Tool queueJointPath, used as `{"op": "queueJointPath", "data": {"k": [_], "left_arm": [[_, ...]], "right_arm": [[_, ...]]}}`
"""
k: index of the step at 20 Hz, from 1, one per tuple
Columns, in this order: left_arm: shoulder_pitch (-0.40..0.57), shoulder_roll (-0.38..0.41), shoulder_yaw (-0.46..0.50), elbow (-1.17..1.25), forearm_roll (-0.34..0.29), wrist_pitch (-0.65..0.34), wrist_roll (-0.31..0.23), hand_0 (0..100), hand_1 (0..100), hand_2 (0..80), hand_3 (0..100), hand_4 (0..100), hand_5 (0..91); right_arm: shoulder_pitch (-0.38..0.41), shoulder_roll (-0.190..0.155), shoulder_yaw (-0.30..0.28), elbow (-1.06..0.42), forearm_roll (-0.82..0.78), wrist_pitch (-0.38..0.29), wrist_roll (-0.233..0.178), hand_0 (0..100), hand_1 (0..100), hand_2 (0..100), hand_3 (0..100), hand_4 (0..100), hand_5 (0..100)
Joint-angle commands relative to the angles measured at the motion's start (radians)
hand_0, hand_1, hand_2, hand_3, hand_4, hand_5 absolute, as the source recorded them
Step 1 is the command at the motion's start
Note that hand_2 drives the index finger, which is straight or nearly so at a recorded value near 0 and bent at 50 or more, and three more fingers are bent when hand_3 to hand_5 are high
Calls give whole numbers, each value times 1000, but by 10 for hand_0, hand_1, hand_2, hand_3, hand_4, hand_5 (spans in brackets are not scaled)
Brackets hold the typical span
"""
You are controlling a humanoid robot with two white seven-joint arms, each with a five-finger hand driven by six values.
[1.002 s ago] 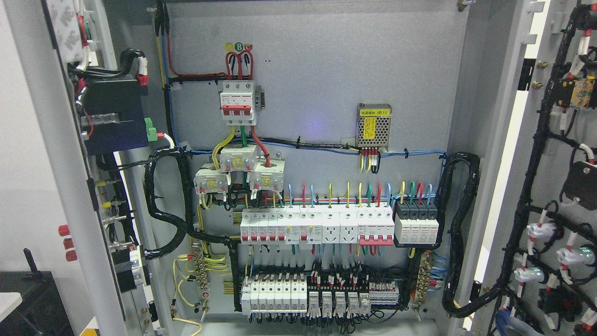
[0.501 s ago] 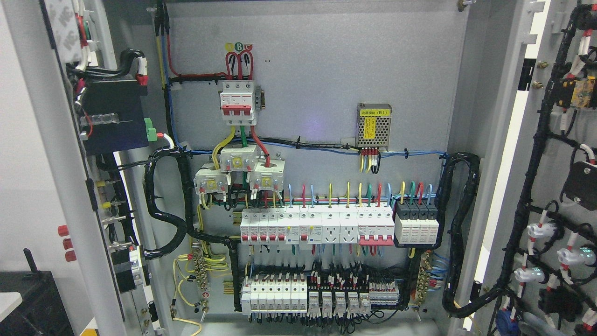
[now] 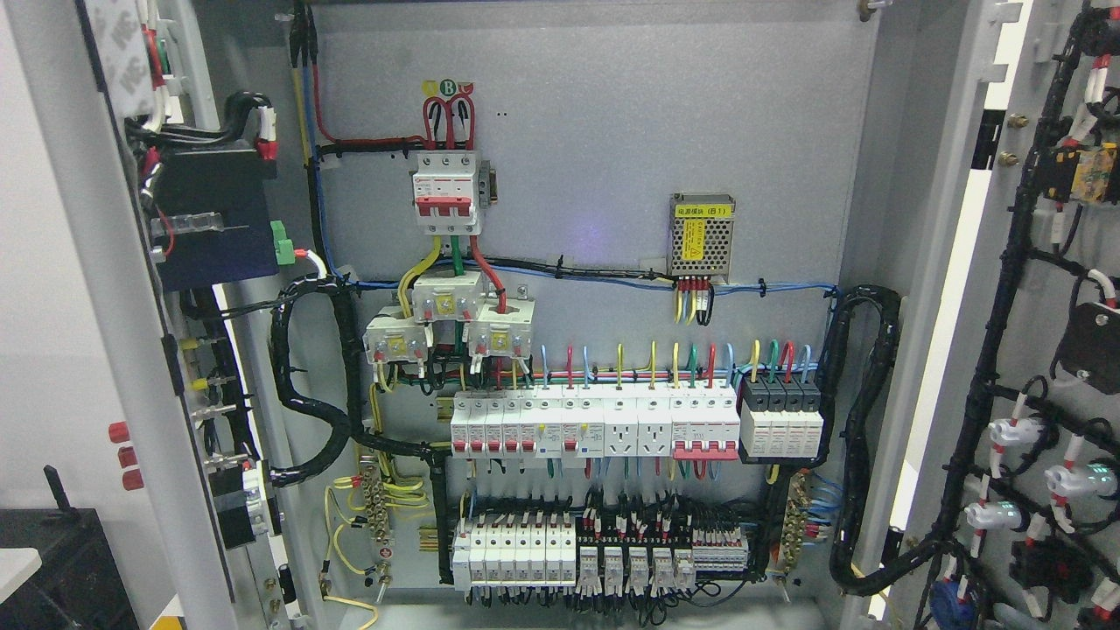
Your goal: Open door with both hands
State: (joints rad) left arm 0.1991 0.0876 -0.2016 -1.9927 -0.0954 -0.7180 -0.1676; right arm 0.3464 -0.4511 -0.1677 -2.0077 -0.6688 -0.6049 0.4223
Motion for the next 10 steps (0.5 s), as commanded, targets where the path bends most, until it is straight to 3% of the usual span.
{"op": "queueJointPath", "data": {"k": [1, 10], "left_arm": [[-3, -40, 116, -21, 19, 0, 2, 0, 0, 0, 0, 0, 0], [58, -31, 182, -23, 69, -46, 5, 0, 0, 0, 0, 0, 0]], "right_arm": [[17, 3, -41, 0, -2, -3, -1, 382, 0, 0, 0, 0, 0], [23, 11, -82, 30, -6, -3, -4, 382, 0, 0, 0, 0, 0]]}}
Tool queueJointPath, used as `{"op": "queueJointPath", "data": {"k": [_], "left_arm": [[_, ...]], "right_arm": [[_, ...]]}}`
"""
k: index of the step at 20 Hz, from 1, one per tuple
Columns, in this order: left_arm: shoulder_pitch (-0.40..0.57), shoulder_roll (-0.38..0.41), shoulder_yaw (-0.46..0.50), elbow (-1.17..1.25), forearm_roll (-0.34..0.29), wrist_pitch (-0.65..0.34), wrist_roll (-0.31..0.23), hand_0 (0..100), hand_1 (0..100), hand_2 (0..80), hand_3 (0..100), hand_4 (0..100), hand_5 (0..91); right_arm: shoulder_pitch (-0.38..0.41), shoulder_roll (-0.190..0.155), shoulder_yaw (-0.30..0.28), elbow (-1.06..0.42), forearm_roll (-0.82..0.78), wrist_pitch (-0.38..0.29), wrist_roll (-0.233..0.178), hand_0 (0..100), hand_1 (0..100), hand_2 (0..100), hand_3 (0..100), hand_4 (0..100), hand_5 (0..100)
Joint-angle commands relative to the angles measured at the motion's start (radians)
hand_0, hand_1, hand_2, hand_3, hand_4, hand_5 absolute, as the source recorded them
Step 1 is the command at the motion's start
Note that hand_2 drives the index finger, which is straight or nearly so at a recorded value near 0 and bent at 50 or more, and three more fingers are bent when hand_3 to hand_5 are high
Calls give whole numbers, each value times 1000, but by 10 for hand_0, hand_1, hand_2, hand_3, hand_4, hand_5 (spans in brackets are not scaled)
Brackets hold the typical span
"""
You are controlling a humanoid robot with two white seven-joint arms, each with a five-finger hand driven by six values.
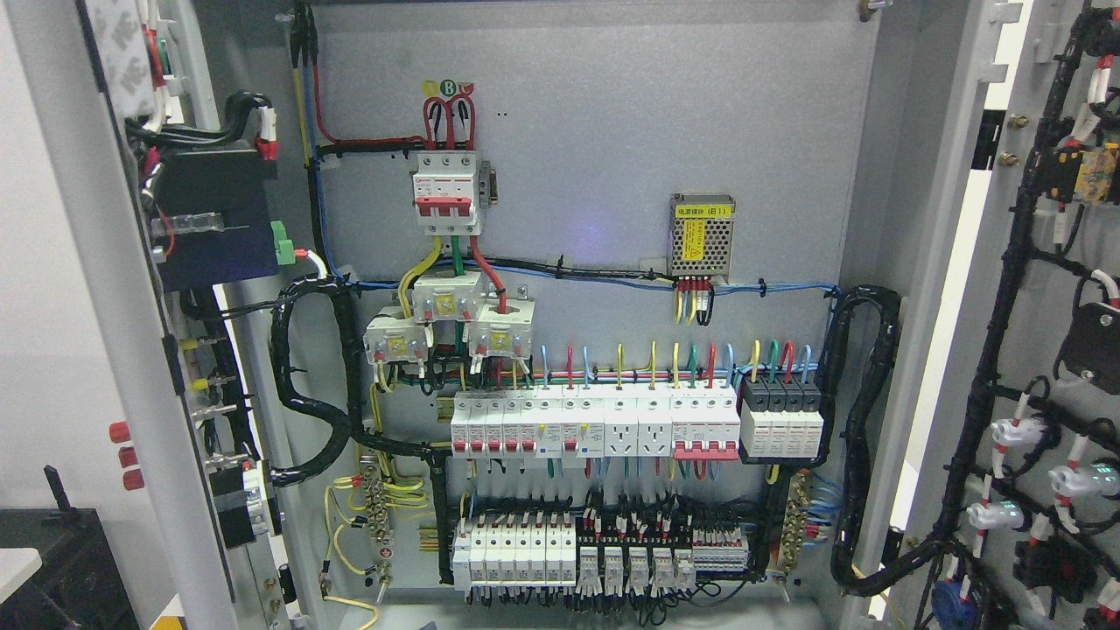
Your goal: Open door with both hands
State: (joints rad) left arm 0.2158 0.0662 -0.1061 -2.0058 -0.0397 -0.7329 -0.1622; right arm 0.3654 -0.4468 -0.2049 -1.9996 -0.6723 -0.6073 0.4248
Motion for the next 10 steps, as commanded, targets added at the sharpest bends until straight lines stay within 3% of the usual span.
{"op": "queueJointPath", "data": {"k": [1, 10], "left_arm": [[54, -11, 89, -10, 14, -48, 0, 0, 0, 0, 0, 0, 0], [99, 20, 189, -5, 101, -74, -2, 0, 0, 0, 0, 0, 0]], "right_arm": [[4, 7, -50, 25, -3, 0, -6, 382, 0, 0, 0, 0, 0], [23, 11, -68, 36, -24, -14, -8, 382, 0, 0, 0, 0, 0]]}}
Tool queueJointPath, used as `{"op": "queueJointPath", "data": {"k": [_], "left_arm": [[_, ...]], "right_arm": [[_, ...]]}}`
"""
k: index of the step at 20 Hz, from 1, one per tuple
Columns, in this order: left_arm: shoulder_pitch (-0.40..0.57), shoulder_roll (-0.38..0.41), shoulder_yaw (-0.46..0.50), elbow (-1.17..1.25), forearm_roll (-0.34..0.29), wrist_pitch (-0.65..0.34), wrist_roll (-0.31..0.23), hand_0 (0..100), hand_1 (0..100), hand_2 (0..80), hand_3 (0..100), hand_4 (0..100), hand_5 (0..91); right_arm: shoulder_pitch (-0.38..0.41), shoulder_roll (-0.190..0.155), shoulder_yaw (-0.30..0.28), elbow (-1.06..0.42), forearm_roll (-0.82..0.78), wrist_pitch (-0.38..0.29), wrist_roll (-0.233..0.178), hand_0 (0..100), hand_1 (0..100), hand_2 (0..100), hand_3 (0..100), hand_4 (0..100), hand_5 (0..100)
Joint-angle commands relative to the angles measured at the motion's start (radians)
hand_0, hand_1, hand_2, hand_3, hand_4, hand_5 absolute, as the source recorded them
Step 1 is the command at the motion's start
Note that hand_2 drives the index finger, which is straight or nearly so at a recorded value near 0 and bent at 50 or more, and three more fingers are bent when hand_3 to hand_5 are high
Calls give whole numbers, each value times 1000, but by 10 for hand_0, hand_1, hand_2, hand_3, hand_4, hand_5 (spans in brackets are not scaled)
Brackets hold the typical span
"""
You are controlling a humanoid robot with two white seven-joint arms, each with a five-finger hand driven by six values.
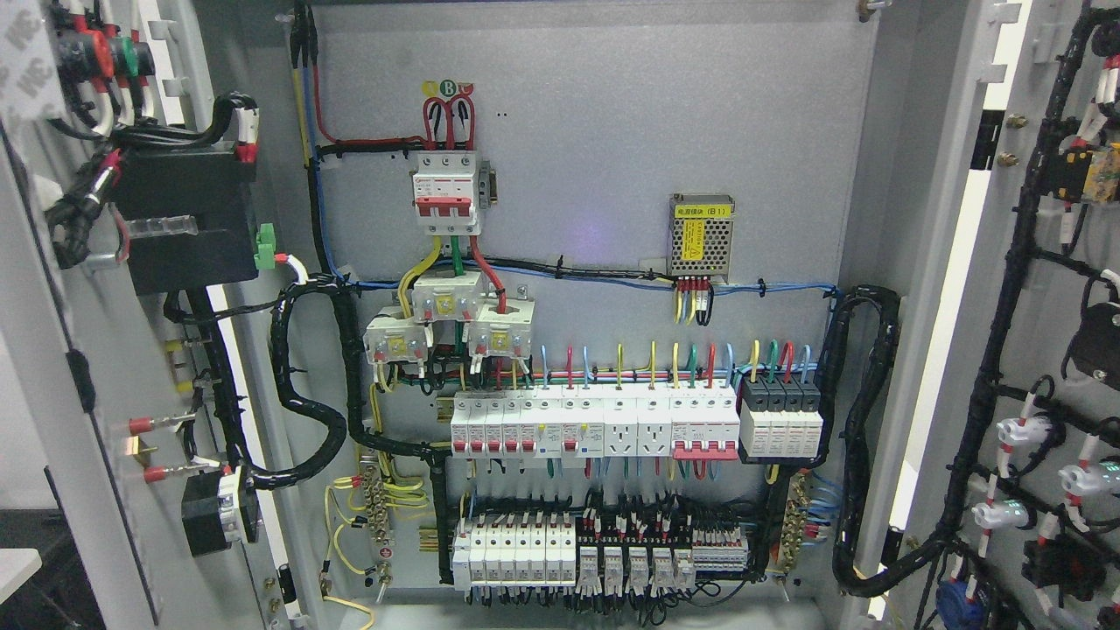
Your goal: Open door with both hands
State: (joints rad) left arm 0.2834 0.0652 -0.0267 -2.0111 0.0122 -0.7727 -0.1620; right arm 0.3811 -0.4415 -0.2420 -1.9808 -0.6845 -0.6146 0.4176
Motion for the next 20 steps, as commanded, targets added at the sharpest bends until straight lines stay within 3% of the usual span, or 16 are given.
{"op": "queueJointPath", "data": {"k": [1, 12, 20], "left_arm": [[33, 22, 122, 2, 63, -30, -2, 0, 0, 0, 0, 0, 0], [88, 41, 292, 8, 192, -20, -2, 0, 0, 0, 0, 0, 0], [63, 146, 381, 95, 308, -5, -2, 0, 0, 0, 0, 0, 0]], "right_arm": [[7, 7, -40, 17, -12, -7, 0, 381, 0, 0, 0, 0, 0], [51, 10, -88, 20, -69, -16, -3, 381, 0, 0, 0, 0, 0], [71, 10, -109, 20, -84, -17, -3, 382, 0, 0, 0, 0, 0]]}}
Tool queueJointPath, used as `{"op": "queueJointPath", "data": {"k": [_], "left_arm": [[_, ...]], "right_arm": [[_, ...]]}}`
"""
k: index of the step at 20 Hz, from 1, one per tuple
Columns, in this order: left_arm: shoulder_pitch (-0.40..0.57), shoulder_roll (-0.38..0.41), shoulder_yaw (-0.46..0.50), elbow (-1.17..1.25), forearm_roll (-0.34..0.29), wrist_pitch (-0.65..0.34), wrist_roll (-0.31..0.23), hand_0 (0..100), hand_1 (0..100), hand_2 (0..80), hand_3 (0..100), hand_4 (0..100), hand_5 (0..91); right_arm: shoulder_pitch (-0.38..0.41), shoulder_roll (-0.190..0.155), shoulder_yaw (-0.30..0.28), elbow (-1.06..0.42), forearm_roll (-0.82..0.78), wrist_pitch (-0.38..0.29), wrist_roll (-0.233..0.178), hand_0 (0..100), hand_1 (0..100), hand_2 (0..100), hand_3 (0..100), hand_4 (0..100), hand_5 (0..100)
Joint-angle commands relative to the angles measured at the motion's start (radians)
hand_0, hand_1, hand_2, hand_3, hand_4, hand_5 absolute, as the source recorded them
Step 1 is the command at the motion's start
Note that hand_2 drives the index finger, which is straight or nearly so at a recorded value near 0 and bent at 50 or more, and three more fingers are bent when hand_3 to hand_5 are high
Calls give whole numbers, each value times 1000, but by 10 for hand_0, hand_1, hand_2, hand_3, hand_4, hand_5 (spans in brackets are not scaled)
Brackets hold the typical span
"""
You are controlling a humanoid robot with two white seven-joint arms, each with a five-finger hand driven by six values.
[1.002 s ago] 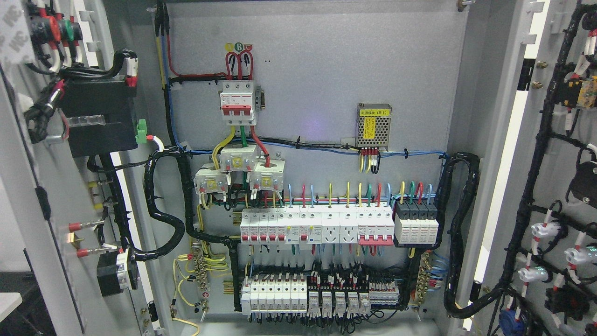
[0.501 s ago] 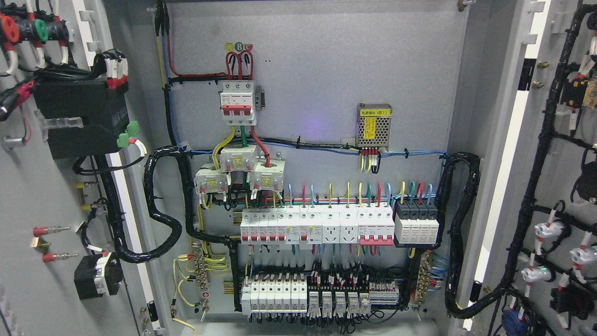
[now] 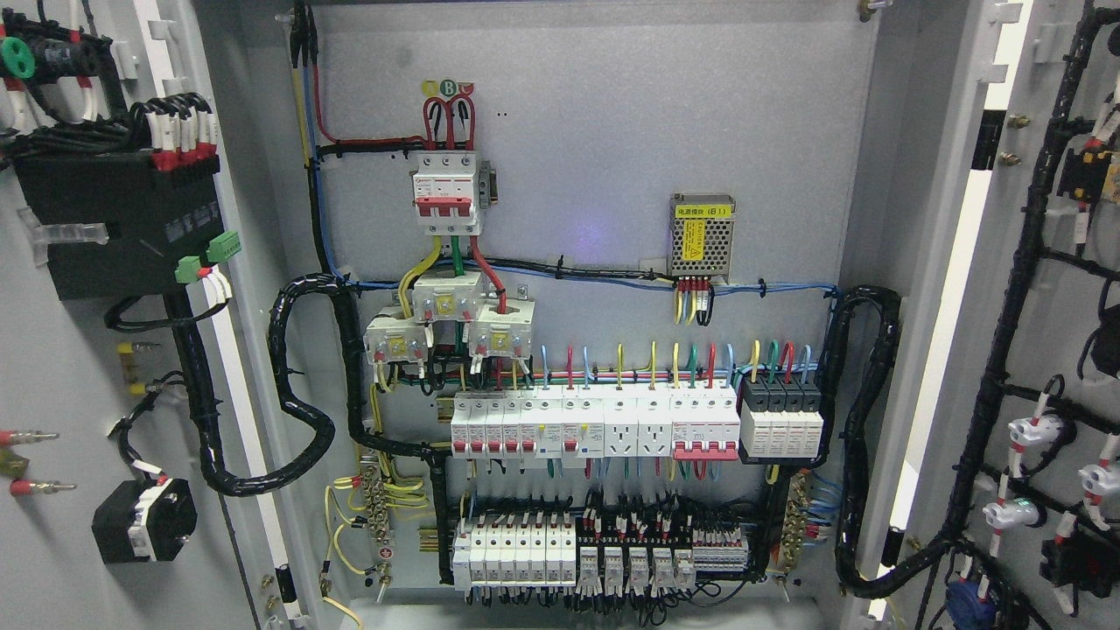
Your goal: Open door with both hands
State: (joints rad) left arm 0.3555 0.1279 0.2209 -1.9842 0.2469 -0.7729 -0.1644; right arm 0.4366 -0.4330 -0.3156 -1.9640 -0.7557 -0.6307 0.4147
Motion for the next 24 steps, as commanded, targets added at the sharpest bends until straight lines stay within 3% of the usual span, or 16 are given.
{"op": "queueJointPath", "data": {"k": [1, 10, 17, 24], "left_arm": [[-18, 87, 139, 82, 80, -5, 0, 0, 0, 0, 0, 0, 0], [-69, 160, 221, 165, 160, 84, -3, 0, 0, 0, 0, 0, 0], [-124, 191, 254, 263, 163, 90, -4, 0, 0, 0, 0, 0, 0], [-150, 209, 301, 310, 176, 181, -7, 0, 0, 0, 0, 0, 0]], "right_arm": [[16, 2, -36, 4, -14, -1, -1, 382, 0, 0, 0, 0, 0], [21, 0, -48, 42, -33, 0, -2, 382, 0, 0, 0, 0, 0], [22, 0, -65, 65, -63, 0, -1, 382, 0, 0, 0, 0, 0], [24, 0, -80, 76, -65, 2, -1, 382, 0, 0, 0, 0, 0]]}}
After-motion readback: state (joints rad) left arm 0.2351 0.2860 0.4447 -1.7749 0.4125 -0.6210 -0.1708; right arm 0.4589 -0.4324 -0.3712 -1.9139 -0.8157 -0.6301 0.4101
